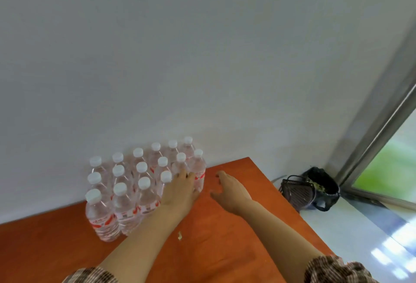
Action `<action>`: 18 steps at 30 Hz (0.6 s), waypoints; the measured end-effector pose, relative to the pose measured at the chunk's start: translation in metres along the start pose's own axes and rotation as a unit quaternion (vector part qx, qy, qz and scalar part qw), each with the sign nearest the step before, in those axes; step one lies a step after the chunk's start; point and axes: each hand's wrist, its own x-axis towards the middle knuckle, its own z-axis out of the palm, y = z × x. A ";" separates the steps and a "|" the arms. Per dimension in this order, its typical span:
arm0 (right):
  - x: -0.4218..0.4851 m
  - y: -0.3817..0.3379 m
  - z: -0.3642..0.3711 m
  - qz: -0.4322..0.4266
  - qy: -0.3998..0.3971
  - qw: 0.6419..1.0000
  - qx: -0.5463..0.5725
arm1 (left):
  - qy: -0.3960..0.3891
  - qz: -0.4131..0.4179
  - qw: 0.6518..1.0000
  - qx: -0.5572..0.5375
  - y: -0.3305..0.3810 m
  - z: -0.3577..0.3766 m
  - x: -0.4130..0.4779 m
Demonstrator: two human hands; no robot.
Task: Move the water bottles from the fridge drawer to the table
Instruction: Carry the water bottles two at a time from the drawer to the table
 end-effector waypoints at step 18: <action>-0.336 0.269 -0.145 0.250 0.115 0.958 -0.079 | -0.107 0.197 0.974 -0.025 0.386 0.070 -0.136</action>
